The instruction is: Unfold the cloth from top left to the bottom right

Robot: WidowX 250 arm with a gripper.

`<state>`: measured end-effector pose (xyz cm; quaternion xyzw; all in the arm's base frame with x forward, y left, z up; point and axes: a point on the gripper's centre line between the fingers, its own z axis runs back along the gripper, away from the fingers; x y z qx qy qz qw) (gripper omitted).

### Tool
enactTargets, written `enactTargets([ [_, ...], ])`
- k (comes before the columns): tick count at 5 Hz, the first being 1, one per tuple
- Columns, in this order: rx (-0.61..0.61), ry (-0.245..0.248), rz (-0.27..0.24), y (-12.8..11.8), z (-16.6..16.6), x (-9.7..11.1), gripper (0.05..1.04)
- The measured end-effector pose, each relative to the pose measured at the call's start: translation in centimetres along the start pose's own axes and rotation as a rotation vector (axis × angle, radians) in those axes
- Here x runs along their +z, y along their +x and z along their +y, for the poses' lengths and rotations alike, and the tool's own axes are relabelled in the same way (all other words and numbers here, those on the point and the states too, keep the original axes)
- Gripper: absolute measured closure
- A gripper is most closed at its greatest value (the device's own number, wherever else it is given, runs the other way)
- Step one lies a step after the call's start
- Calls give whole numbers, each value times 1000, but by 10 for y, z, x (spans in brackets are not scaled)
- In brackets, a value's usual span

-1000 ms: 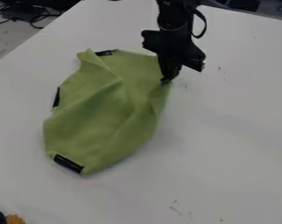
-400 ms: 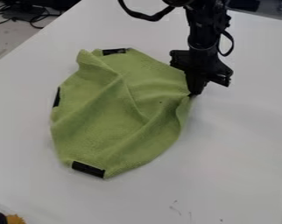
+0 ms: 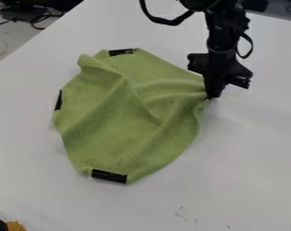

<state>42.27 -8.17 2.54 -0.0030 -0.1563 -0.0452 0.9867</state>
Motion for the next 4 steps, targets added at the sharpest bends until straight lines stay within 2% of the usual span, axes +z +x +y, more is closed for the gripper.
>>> enactTargets([
  [1,-7,7,9,4,-20,0,1007],
  [2,18,-3,29,9,-41,4,859],
  [3,67,-16,52,12,-58,6,605],
  [4,83,-34,66,17,-73,8,299],
])
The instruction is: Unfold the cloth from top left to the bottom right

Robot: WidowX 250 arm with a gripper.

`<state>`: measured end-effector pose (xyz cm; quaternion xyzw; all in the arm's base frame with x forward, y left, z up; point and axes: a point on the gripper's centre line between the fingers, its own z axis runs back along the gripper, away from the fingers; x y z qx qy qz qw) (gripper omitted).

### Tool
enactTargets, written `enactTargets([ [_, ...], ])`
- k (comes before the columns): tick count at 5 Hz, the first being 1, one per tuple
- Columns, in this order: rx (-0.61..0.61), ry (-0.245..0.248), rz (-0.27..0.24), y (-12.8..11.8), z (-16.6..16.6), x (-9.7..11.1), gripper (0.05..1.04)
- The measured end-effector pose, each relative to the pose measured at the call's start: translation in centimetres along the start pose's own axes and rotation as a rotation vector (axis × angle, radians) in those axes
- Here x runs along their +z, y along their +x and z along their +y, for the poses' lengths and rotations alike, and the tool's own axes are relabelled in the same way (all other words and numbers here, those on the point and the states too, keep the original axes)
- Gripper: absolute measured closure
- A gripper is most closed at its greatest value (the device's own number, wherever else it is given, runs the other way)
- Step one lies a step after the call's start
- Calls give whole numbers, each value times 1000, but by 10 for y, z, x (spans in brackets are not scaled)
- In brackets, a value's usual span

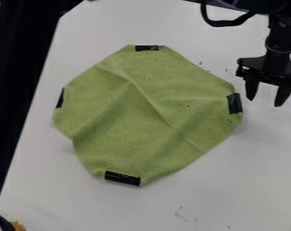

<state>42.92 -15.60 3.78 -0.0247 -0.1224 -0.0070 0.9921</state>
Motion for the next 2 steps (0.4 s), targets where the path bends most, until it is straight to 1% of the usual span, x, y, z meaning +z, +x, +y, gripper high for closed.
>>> enactTargets([
  [1,-23,33,9,3,-4,5,86],
  [2,-110,86,-3,-5,-4,-1,79],
])
